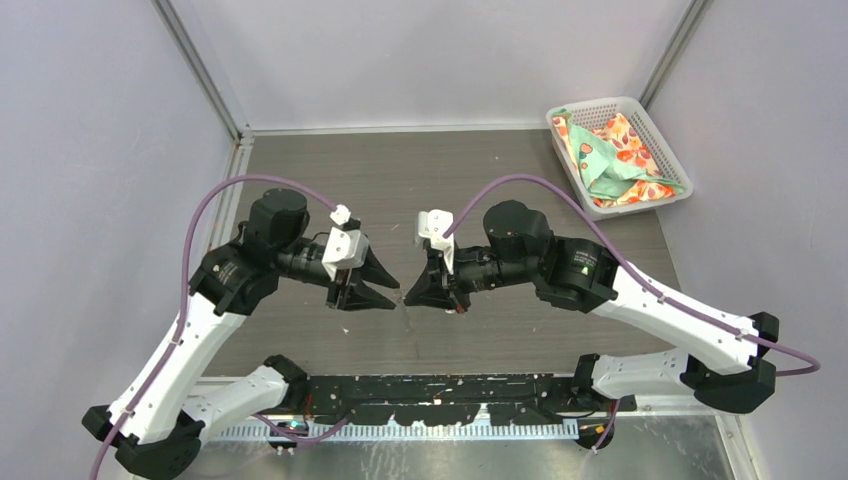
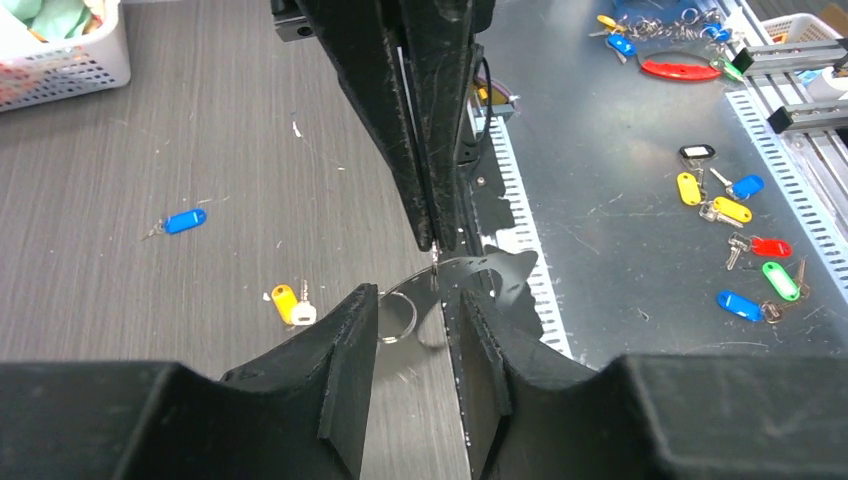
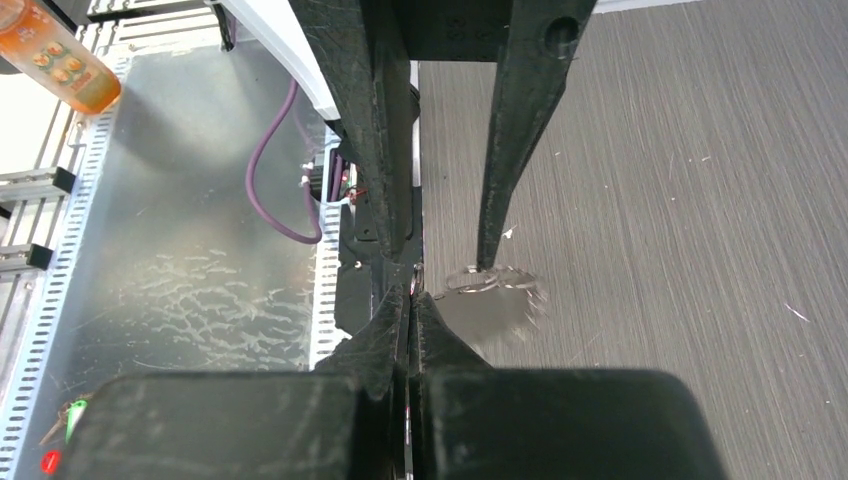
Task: Put the keys on the keyring
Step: Adjust the keyring.
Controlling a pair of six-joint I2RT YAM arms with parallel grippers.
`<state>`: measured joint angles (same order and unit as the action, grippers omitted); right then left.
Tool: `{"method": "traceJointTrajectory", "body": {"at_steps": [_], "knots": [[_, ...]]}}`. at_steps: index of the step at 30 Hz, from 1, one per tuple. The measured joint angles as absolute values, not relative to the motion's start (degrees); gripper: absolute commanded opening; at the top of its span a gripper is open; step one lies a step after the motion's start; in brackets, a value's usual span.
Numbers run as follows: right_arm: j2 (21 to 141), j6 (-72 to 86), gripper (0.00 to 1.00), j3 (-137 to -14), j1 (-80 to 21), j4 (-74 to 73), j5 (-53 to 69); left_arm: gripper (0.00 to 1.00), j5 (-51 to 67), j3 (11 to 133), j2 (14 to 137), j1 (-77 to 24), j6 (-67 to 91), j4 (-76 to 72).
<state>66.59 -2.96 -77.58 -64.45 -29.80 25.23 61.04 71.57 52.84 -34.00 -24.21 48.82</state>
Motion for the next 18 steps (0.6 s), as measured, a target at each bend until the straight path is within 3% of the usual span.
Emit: {"method": "traceJointTrajectory", "body": {"at_steps": [7,18], "knots": [[66.9,-3.0,0.01,-78.1,-64.4,-30.5,25.2,0.36,62.5,71.6,52.2,-34.2,-24.0,50.0],[67.7,-2.9,0.01,-78.5,-64.4,-30.5,25.1,0.26,61.5,71.0,52.2,-34.8,-20.8,48.8]]}}
